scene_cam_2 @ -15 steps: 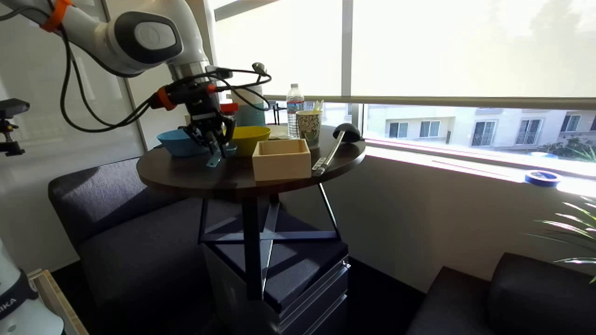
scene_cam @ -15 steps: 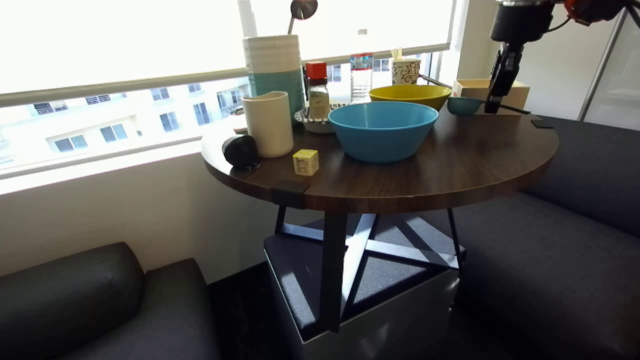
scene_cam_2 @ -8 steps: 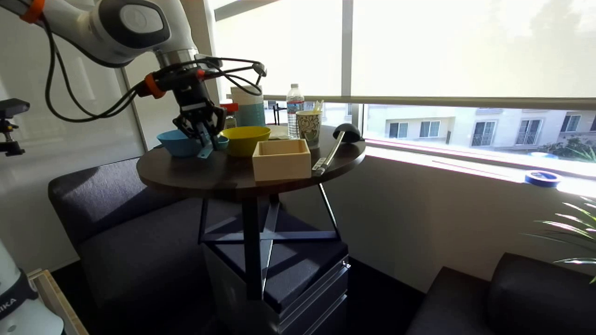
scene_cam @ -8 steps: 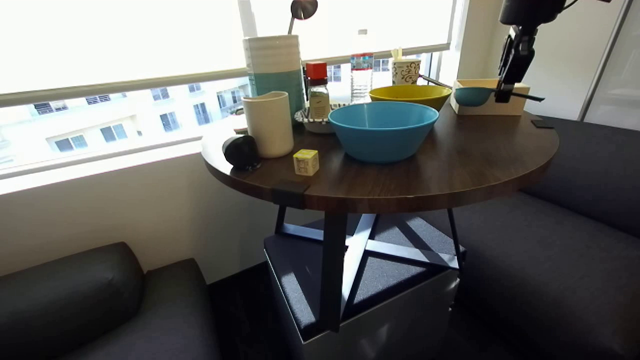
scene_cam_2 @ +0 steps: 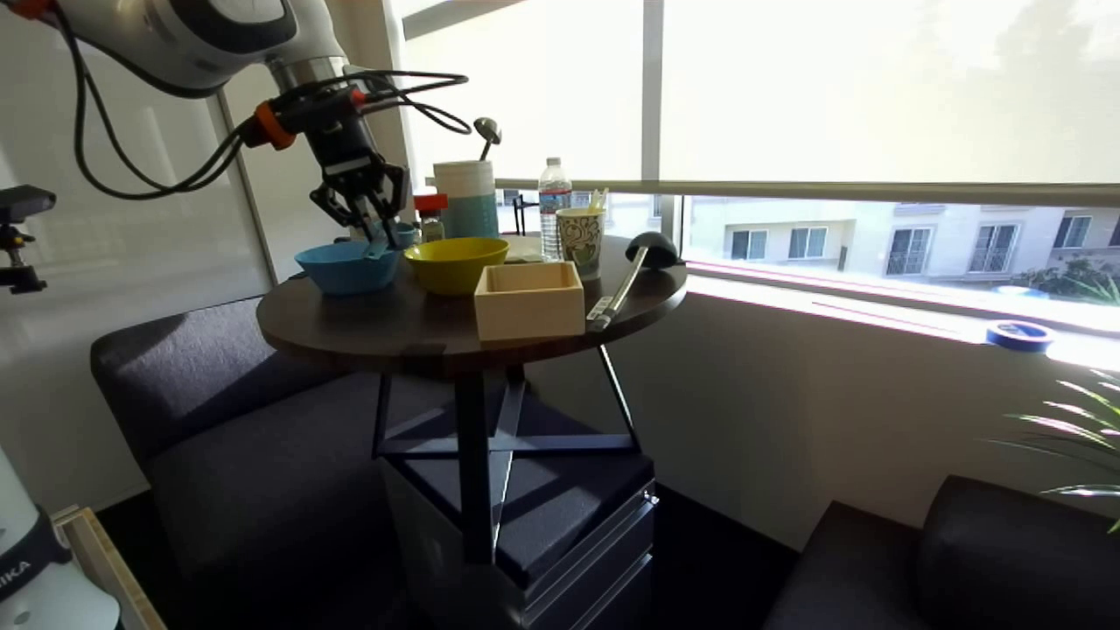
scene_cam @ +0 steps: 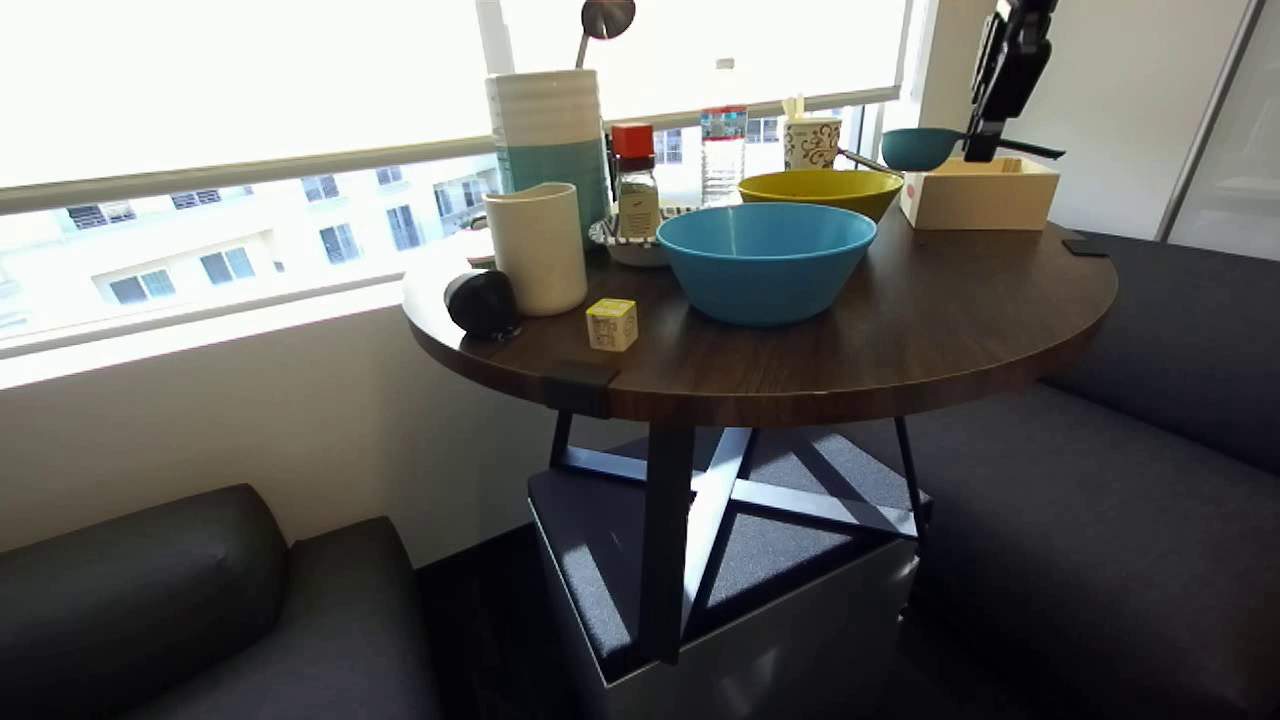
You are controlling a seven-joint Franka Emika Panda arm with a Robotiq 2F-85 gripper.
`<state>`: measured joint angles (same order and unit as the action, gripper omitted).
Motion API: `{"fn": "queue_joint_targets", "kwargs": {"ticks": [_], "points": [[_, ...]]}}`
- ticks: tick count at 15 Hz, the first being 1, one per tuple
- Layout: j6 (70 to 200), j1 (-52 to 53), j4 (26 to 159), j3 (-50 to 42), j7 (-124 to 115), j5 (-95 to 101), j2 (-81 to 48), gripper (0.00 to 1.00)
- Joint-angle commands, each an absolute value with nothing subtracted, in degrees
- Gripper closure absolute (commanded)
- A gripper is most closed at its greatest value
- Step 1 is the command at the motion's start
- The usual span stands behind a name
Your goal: Put some of the contents of the yellow bowl onto the blue ladle on the table and then pour the contents of the blue ladle into the blue bowl
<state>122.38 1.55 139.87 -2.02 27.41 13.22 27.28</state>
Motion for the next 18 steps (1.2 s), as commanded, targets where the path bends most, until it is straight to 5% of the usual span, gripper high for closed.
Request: {"fn": "queue_joint_targets", "kwargs": {"ticks": [1, 18], "points": [[118.7, 4.5, 135.8, -0.5, 26.4, 12.1, 25.2, 0.94], [104.3, 11.5, 121.3, -1.8, 34.4, -14.0, 12.1, 0.94]]}}
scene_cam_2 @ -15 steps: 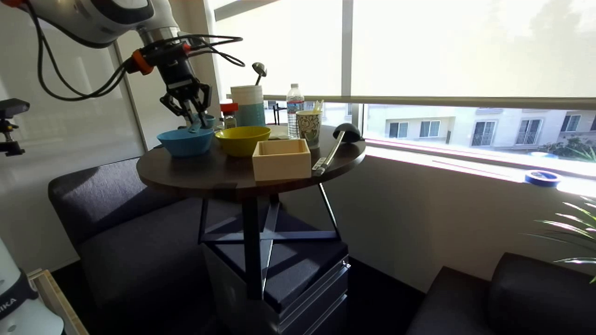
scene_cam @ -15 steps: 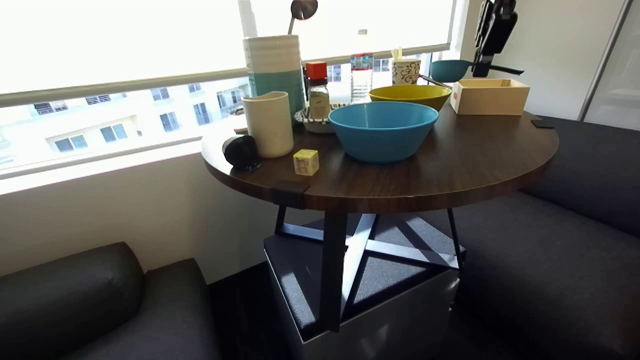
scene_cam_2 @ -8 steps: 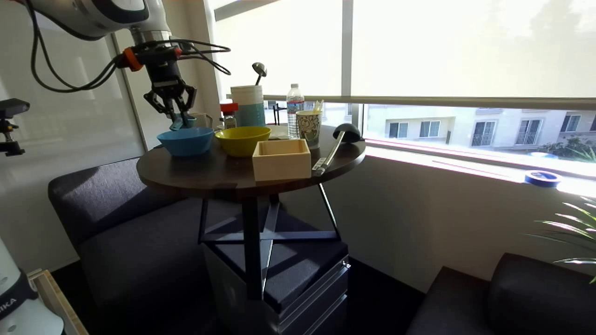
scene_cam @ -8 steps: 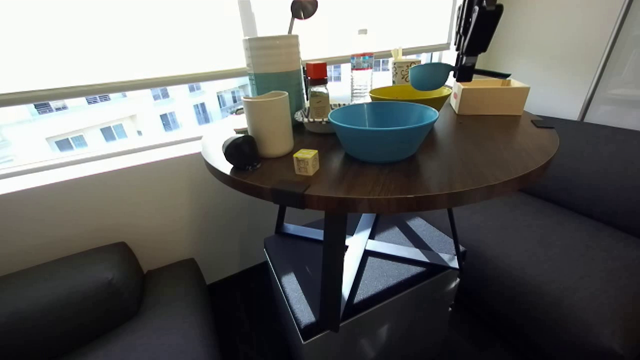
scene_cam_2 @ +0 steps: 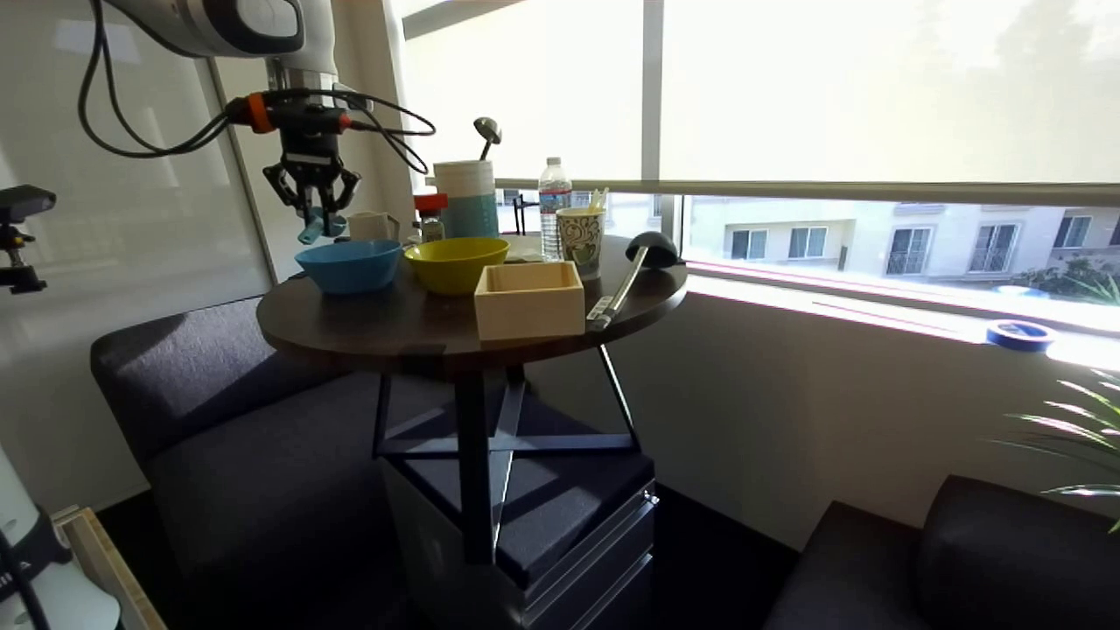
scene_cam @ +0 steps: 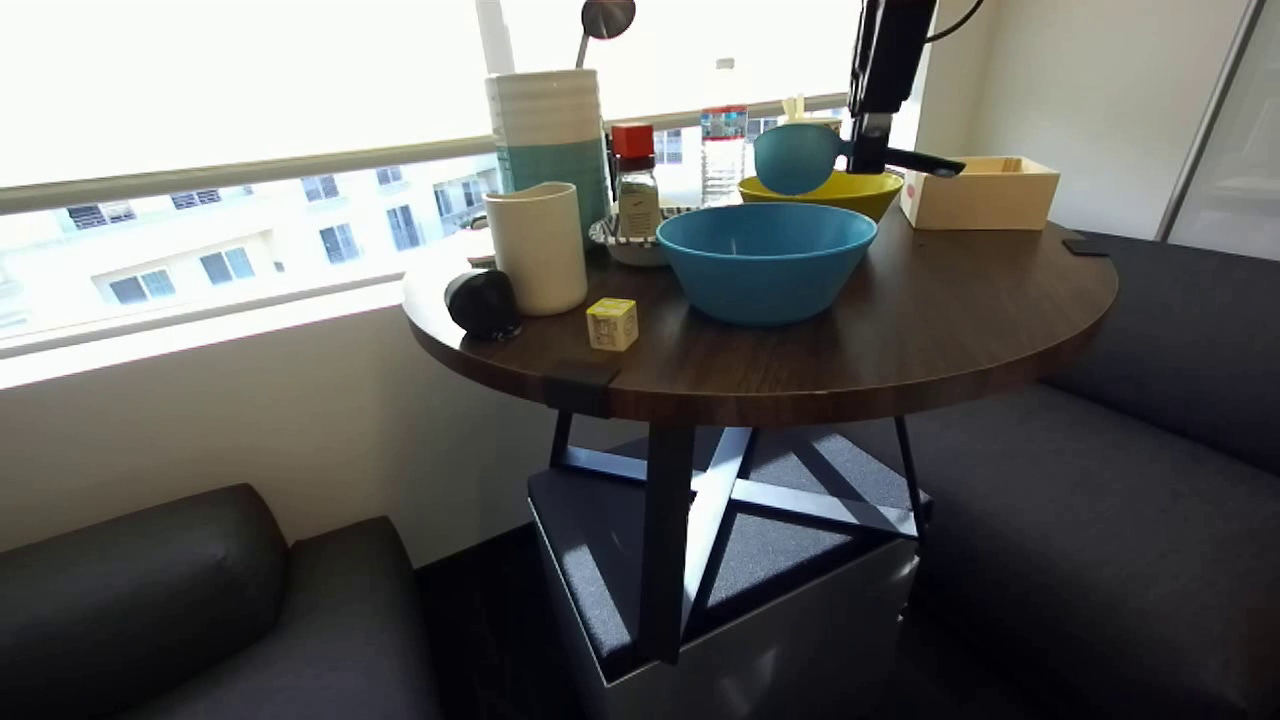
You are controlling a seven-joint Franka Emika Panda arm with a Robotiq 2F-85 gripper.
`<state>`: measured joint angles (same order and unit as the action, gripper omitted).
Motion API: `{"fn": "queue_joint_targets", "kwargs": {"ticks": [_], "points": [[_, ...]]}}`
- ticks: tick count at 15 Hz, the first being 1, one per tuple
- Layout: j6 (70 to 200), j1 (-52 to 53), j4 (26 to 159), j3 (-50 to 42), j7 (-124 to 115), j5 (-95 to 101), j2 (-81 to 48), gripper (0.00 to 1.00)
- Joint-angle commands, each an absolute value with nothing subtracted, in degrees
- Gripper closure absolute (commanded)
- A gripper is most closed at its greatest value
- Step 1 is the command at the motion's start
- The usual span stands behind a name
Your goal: Put some of the contents of the yellow bowl onto the blue ladle on the table and then pour the contents of the blue ladle into the blue bowl
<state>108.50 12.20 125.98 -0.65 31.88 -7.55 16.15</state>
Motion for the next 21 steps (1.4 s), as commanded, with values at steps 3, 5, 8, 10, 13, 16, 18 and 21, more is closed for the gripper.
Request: {"fn": "queue_joint_targets", "kwargs": {"ticks": [3, 5, 8, 10, 13, 16, 18, 21], "points": [[101.0, 10.1, 118.9, -2.5, 35.1, -19.7, 9.8, 0.94], [98.7, 8.8, 117.4, -2.8, 35.1, -22.4, 8.7, 0.94], [95.3, 7.1, 115.4, -3.2, 35.4, -26.6, 7.3, 0.94], [93.8, 6.1, 114.3, -3.3, 35.4, -29.3, 6.4, 0.94], [92.0, 4.8, 113.1, -3.3, 35.1, -32.5, 5.2, 0.94], [89.4, 3.6, 112.3, -3.4, 34.7, -35.2, 4.1, 0.94], [87.8, 2.7, 112.1, -3.5, 34.6, -36.4, 3.5, 0.94], [85.8, 1.6, 111.7, -3.6, 34.5, -38.5, 2.6, 0.94]]}}
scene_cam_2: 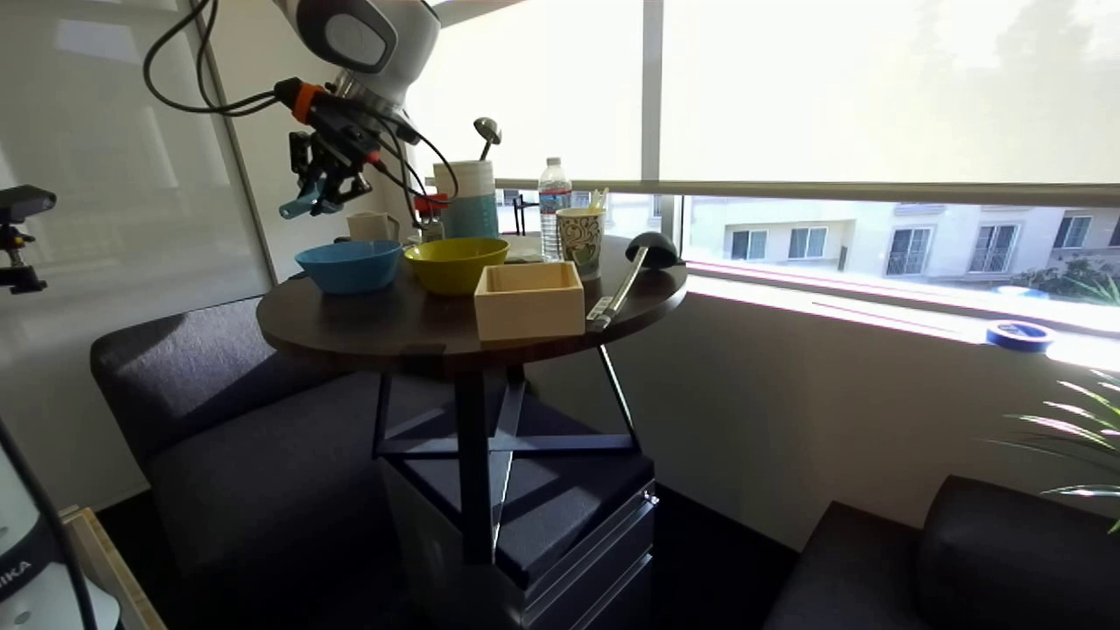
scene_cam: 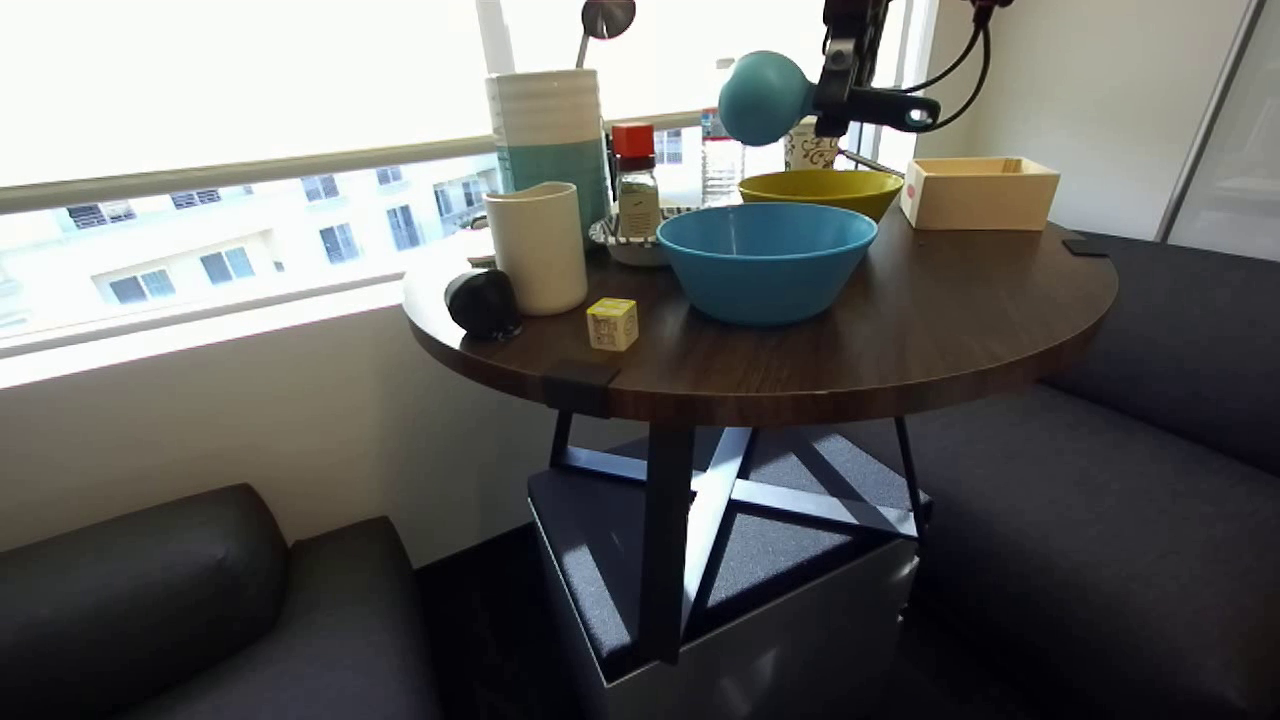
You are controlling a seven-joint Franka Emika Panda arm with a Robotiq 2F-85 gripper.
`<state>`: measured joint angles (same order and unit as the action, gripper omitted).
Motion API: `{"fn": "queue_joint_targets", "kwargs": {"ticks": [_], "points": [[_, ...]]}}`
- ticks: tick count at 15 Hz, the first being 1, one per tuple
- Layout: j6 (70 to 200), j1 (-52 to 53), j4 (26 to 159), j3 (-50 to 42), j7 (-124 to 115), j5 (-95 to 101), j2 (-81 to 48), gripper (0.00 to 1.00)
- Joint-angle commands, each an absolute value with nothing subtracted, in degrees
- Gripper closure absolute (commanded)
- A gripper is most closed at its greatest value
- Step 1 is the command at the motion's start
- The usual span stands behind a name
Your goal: Put some of the contents of the yellow bowl onto the blue ladle on the table and then pour the contents of the blue ladle into the blue bowl
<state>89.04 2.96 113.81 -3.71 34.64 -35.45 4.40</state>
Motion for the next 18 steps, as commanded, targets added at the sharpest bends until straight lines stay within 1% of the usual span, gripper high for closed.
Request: {"fn": "queue_joint_targets", "kwargs": {"ticks": [1, 18], "points": [[85.3, 1.2, 111.6, -3.7, 34.5, -39.2, 2.4, 0.94], [78.5, -3.2, 113.1, -5.2, 33.8, -52.3, 1.1, 0.94]]}}
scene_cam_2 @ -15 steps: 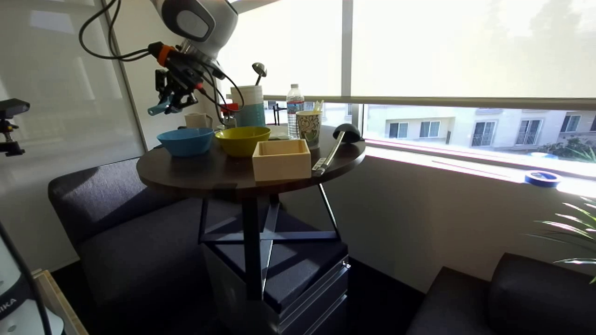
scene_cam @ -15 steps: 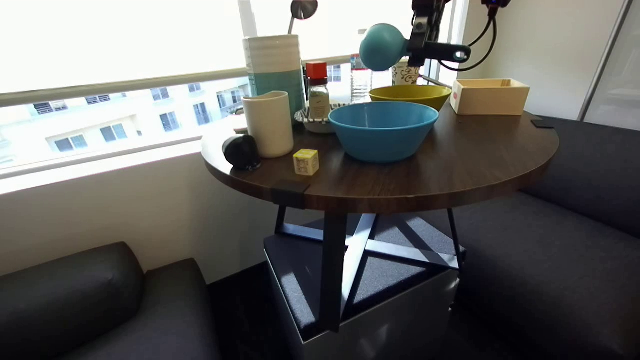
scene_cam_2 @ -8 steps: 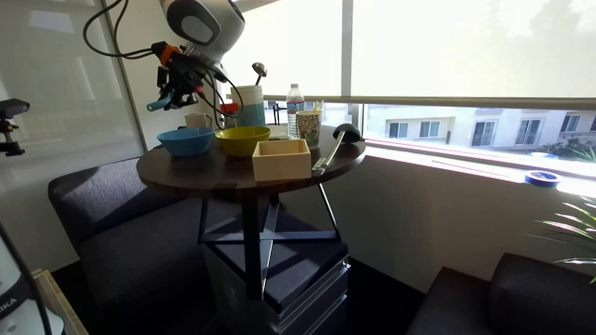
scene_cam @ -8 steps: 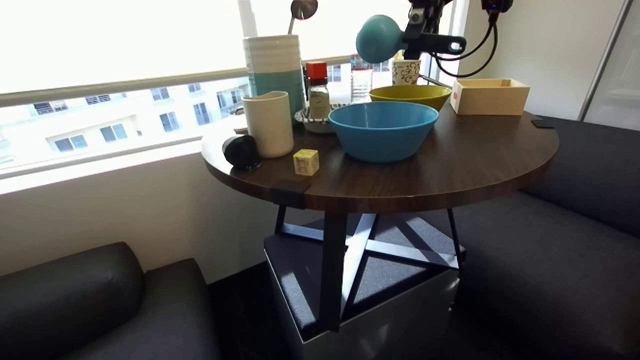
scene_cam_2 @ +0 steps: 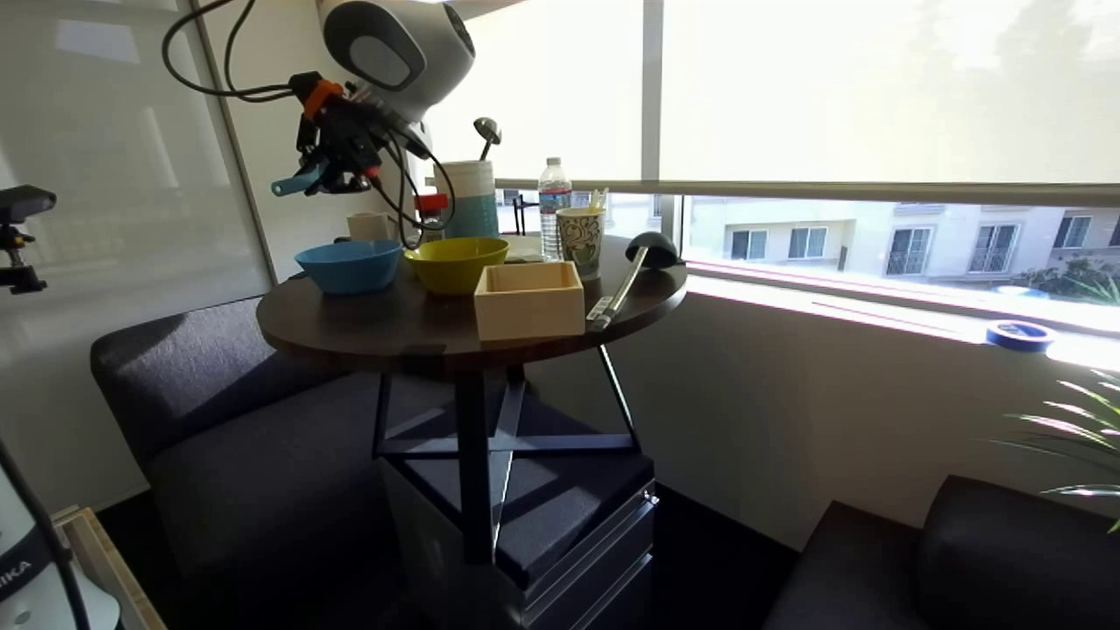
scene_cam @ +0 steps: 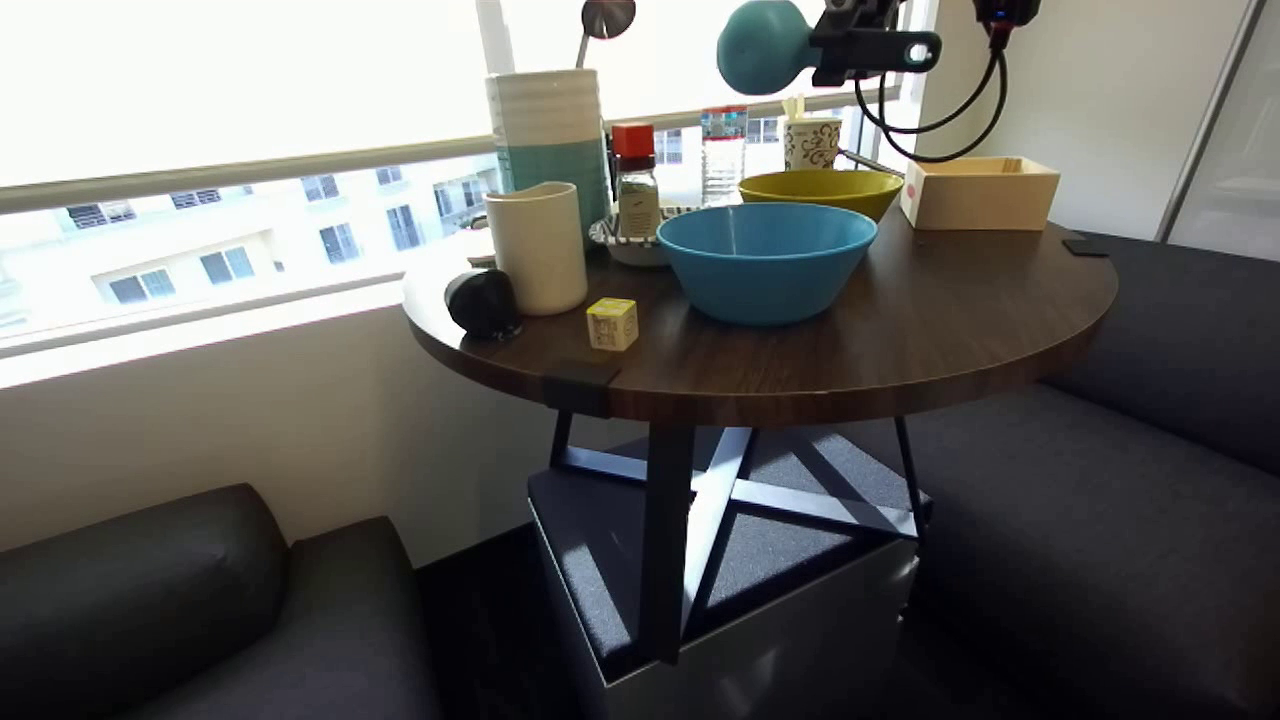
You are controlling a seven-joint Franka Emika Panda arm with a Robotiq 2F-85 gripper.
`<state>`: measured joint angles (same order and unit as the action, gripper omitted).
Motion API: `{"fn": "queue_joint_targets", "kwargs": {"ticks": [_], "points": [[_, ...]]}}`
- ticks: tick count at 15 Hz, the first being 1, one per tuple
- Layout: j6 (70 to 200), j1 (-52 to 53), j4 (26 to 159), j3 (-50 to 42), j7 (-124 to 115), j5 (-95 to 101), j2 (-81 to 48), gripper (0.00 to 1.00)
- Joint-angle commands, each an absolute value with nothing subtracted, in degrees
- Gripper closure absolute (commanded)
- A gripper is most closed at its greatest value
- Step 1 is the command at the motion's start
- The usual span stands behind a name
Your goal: Put some of the contents of the yellow bowl onto the blue ladle on the table and then pour the contents of the blue ladle into the blue bowl
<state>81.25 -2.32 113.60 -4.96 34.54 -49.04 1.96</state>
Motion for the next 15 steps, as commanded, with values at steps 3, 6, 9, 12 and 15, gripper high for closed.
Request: {"fn": "queue_joint_targets", "kwargs": {"ticks": [3, 6, 9, 12, 15], "points": [[77.2, -3.7, 113.5, -5.5, 33.4, -54.4, 0.6, 0.94], [75.5, -4.2, 113.5, -5.7, 32.8, -55.9, -0.2, 0.94], [74.0, -4.5, 113.6, -5.8, 32.1, -57.1, -0.9, 0.94], [72.5, -4.7, 113.8, -5.9, 31.6, -58.4, -1.5, 0.94], [73.9, -4.6, 113.8, -5.7, 32.9, -56.0, -1.5, 0.76]]}}
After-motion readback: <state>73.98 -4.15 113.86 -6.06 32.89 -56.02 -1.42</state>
